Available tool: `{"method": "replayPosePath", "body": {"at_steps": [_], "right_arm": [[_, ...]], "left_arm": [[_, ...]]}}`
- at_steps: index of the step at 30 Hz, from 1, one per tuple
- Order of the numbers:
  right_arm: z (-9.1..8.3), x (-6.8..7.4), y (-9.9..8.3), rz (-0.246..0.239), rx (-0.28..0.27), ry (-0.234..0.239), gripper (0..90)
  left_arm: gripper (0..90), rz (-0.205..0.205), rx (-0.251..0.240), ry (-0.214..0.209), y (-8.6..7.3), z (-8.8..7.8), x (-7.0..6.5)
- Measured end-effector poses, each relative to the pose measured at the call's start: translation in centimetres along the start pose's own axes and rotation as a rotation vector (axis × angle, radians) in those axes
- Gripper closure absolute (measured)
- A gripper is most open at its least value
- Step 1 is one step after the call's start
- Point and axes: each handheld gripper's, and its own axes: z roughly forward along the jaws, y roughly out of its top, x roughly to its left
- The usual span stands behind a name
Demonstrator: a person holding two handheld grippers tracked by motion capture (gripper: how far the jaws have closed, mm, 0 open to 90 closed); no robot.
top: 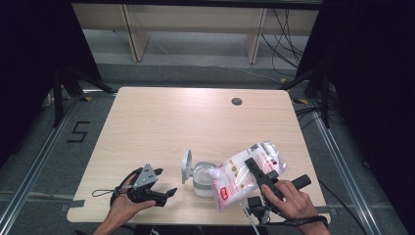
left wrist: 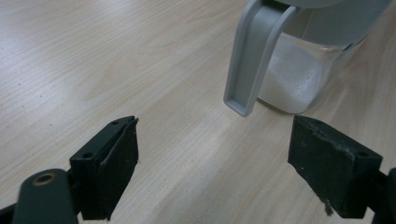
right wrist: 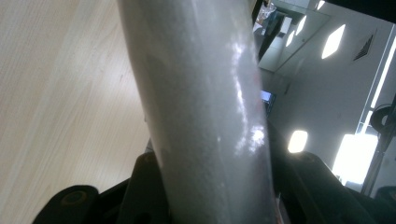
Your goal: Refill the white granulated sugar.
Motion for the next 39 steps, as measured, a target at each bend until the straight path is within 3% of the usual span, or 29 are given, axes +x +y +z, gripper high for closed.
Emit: {"method": "replayPosePath", "body": {"at_steps": [8, 9, 12, 13, 29, 31, 32, 33, 34, 39], "right_arm": [[0.0, 0.0, 0.3, 0.013, -0.010, -0.003, 66.1], [0.1, -0.1, 0.3, -0.004, -0.022, -0.004, 66.1], [0.1, 0.2, 0.3, 0.025, -0.012, 0.001, 66.2], [0.1, 0.0, 0.3, 0.006, -0.019, -0.007, 66.3], [-0.2, 0.2, -0.7, 0.021, 0.026, 0.002, 66.6], [-0.3, 0.0, -0.6, 0.006, 0.023, 0.012, 66.7], [-0.3, 0.1, -0.6, 0.021, 0.021, 0.005, 66.7], [-0.2, -0.1, -0.5, -0.001, 0.003, -0.006, 66.7], [-0.4, 0.0, -0.5, 0.017, 0.023, 0.015, 66.7], [-0.2, -0.2, -0.1, 0.008, -0.011, -0.002, 66.9]], "left_arm": [[15.7, -0.006, 0.001, 0.003, 0.0, 0.0, 0.0], [15.8, -0.005, 0.001, 0.003, 0.0, 0.0, 0.0], [15.8, -0.005, 0.001, 0.002, 0.0, 0.0, 0.0], [15.7, -0.005, 0.001, 0.002, 0.0, 0.0, 0.0], [15.8, 0.000, 0.008, 0.004, 0.0, -0.1, 0.0], [15.8, 0.009, 0.008, 0.001, 0.0, -0.1, 0.0], [15.7, 0.014, 0.008, 0.001, 0.0, -0.1, 0.1], [15.8, 0.002, 0.008, 0.004, 0.0, -0.1, 0.0], [15.7, 0.002, 0.009, 0.004, 0.0, -0.1, 0.0], [15.8, 0.002, 0.010, 0.004, 0.0, -0.1, 0.0]]}}
